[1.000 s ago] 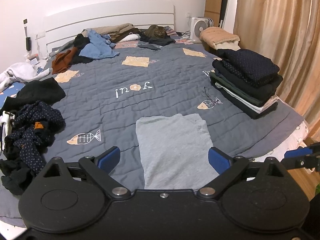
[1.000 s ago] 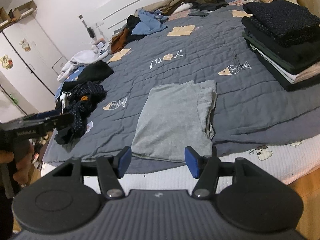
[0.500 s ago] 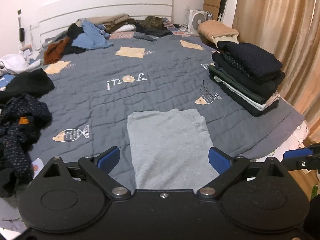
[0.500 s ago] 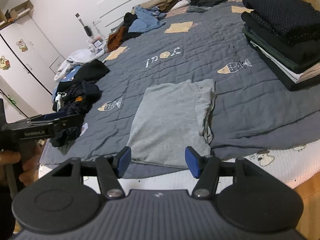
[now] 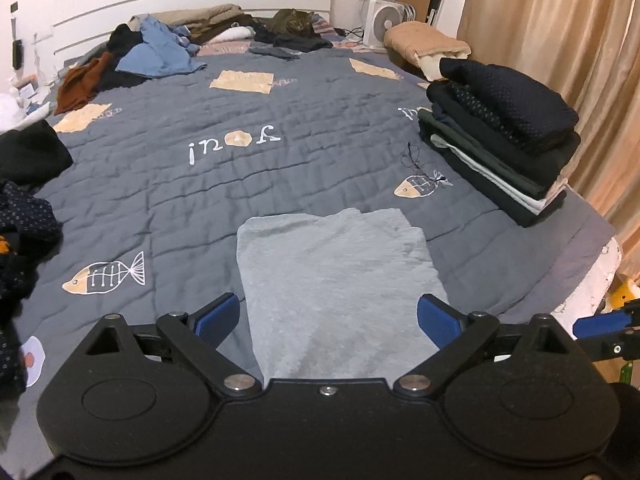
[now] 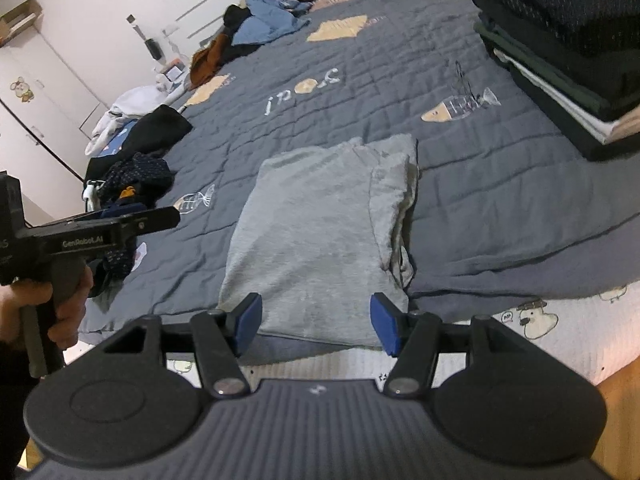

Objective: Fold clothes
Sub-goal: 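Move both open tools back over the folded grey shirt, then close the left tool on the grey shirt's edge while the right tool grips the opposite edge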

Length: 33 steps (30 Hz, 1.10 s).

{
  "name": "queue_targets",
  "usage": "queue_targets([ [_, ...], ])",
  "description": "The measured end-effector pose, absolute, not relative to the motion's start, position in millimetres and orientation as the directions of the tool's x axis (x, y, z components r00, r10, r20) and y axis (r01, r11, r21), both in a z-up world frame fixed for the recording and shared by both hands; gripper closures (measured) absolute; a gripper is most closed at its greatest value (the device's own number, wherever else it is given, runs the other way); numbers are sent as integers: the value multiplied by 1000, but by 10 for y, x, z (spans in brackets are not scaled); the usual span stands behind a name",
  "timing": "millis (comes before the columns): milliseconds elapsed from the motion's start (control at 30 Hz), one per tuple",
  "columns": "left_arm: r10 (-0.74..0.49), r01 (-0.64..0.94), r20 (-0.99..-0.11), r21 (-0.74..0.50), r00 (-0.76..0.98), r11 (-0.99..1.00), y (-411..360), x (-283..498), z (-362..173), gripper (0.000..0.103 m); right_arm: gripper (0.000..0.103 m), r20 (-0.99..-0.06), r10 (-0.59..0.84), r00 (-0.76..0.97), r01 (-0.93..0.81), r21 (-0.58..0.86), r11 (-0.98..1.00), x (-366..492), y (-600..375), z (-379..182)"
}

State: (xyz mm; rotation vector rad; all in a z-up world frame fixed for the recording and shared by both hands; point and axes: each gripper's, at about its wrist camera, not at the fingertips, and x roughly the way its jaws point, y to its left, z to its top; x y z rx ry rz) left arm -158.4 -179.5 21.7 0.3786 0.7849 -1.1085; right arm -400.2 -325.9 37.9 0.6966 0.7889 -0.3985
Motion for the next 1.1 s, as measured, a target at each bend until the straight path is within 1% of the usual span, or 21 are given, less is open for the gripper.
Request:
queue_targets([
  [233,-651,898,-733,-132,196,420,-1871,-1379,59,7,44,-765,-66,641,583,428,691,-3958,-3394,226],
  [433,-672,902,-726,-180,147,392,-1937,-1210,-91,7,44,-748,-53,661,573,458,679,-3923,-3445,107],
  [767,-659,877,-745,-242,106,416,-2134,-719,-478,8,44,-732,-29,681,574,509,641,-3831,-3620,-169],
  [933,-662,865,-749,-315,27,391,-2288,-462,-721,9,44,-740,-23,672,598,525,606,-3836,-3775,-386],
  [1100,-647,841,-762,-360,-15,404,-2434,-237,-983,12,44,-742,-10,670,621,553,556,-3902,-3897,-592],
])
